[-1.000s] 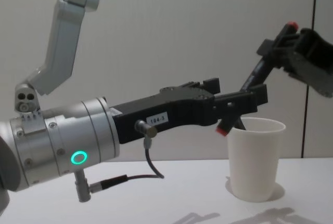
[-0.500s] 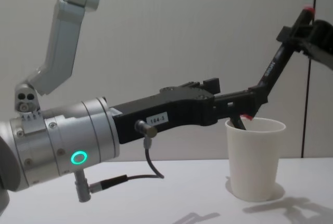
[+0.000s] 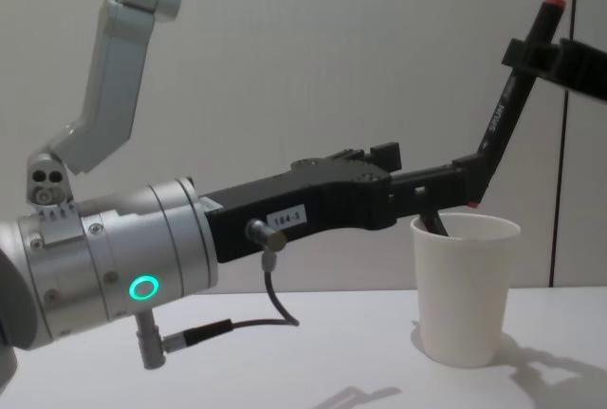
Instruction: Place the pen into the pen holder.
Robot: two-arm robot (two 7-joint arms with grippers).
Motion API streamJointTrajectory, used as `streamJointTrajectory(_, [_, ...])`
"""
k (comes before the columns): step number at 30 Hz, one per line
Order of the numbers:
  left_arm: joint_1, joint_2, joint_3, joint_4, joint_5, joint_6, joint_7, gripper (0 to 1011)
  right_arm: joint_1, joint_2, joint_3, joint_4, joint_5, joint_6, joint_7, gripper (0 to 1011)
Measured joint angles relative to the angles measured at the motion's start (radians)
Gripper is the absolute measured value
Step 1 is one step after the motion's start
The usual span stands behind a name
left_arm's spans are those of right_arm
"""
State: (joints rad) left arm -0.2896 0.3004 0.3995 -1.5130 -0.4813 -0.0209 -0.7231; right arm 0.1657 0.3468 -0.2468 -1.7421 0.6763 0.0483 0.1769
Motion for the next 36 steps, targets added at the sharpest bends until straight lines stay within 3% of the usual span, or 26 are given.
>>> streamJointTrajectory(9, [0.000,0.000,0.000,0.000,0.000,0.000,0.000,1001,0.027,-0.009,-0.017,0.036,-0.164,-0.033,0.002,195])
streamJointTrajectory(16, [0.000,0.000,0.000,0.000,0.000,0.000,0.000,1001,0.043,-0.022,-0.031,0.069,-0.265,-0.060,-0.005,195])
streamJointTrajectory(26, [0.000,0.000,0.000,0.000,0.000,0.000,0.000,1001,0.061,-0.043,-0.047,0.126,-0.353,-0.086,-0.012,195])
streamJointTrajectory(36, [0.000,0.000,0.000,0.000,0.000,0.000,0.000,1001,0.073,-0.063,-0.061,0.177,-0.404,-0.089,-0.011,195])
